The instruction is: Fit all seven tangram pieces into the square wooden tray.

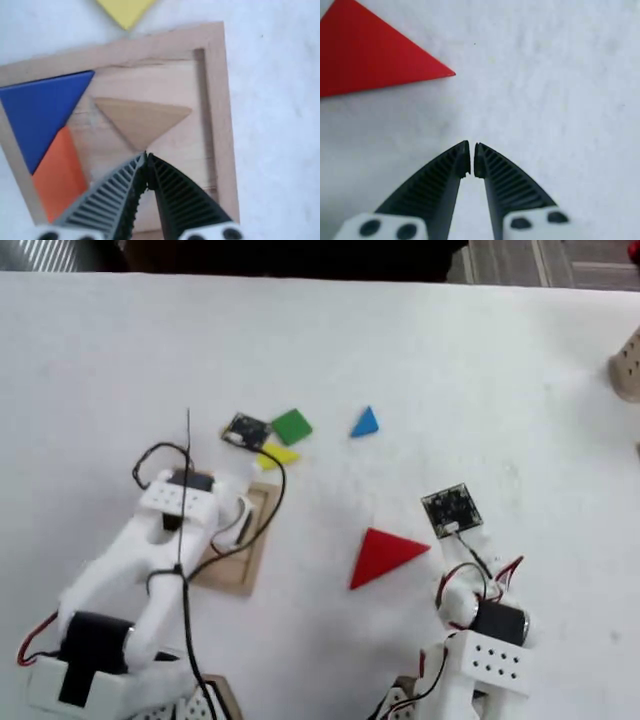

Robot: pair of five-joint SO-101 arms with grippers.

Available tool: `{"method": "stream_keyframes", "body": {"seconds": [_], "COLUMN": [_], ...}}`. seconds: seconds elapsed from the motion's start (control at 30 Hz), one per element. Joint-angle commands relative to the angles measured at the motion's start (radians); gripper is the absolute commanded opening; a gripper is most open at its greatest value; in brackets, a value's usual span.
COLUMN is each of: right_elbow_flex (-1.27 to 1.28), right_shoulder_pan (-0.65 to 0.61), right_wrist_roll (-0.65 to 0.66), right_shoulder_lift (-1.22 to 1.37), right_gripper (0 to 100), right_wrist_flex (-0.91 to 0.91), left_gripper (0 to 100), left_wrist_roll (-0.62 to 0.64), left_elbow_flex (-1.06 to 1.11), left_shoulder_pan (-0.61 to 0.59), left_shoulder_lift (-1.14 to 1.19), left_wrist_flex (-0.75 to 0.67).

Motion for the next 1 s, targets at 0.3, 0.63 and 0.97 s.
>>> {"method": "stream_keyframes", "body": {"seconds": [0.3, 0.63, 0.97], "right_elbow_flex": [-0.008, -0.008, -0.008], "right_shoulder_pan": [0.010, 0.010, 0.010], "right_wrist_roll": [0.011, 0.037, 0.043], "right_shoulder_lift": [-0.019, -0.019, -0.019], "right_gripper": [1.8, 1.8, 1.8], "right_wrist_flex": [-0.004, -0.004, -0.004], "left_gripper": [2, 2, 2], "left_wrist_roll": [0.071, 0.072, 0.078], "left_elbow_flex": [-0.152, -0.252, -0.256], "left_shoulder_pan": [-0.008, 0.013, 0.094], "left_shoulder_lift": [0.119, 0.203, 0.199], "left_wrist_flex": [0.005, 0.009, -0.072]}}
